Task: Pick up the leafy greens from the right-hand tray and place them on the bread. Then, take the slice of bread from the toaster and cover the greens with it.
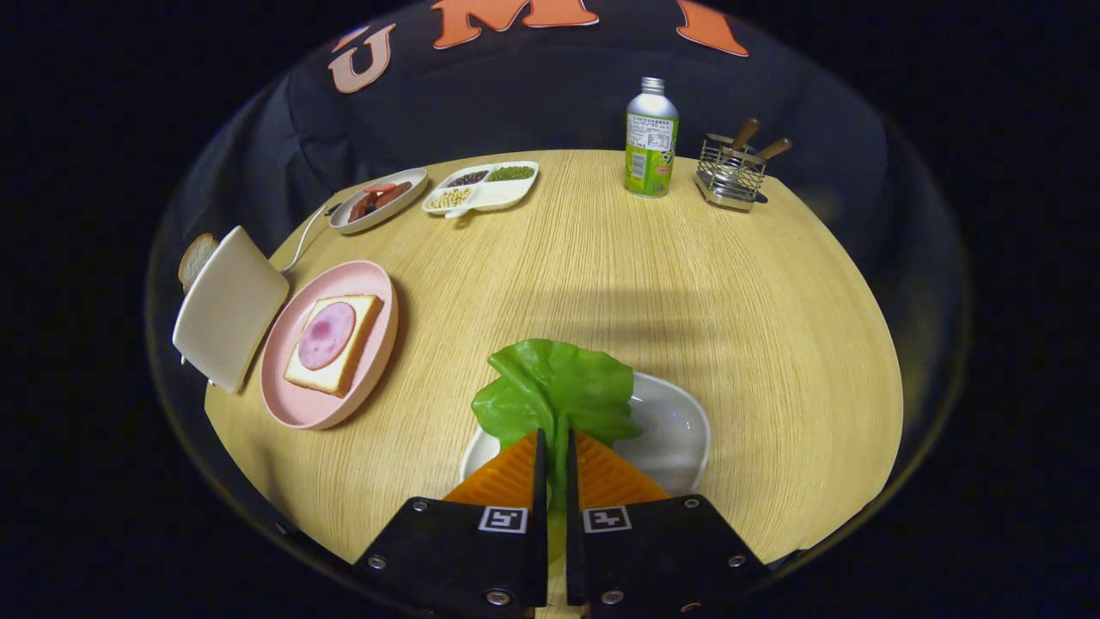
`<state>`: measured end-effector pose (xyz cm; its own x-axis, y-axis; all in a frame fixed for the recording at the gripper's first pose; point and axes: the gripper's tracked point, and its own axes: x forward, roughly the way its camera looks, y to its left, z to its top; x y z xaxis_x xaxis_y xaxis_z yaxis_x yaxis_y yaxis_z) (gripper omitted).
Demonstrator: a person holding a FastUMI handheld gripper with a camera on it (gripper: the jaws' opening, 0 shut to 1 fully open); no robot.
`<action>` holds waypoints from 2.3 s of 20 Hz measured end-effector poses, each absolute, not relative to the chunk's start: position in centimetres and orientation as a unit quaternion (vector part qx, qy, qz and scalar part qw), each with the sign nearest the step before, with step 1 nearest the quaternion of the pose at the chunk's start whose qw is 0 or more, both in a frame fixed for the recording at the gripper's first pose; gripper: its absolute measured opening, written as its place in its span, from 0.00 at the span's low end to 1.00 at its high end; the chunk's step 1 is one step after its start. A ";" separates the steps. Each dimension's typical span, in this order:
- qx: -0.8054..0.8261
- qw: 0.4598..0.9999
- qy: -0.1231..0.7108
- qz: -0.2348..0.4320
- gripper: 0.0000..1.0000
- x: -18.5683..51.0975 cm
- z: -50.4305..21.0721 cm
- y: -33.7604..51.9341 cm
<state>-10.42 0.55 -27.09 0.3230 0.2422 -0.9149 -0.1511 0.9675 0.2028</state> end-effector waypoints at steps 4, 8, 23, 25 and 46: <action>0.053 0.820 0.555 0.126 0.09 -10.2 -26.0 1.2; 0.062 0.833 0.532 0.136 0.09 -9.3 -24.1 2.3; 0.069 0.850 0.466 0.235 0.09 -6.4 -18.0 12.5; 0.070 0.848 0.464 0.249 0.09 -6.2 -17.7 14.2; 0.047 0.806 0.490 0.328 0.09 -7.6 -20.8 24.6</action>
<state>-7.57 24.60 -20.79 0.3048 0.5759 -0.7585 -0.4831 0.7799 0.3980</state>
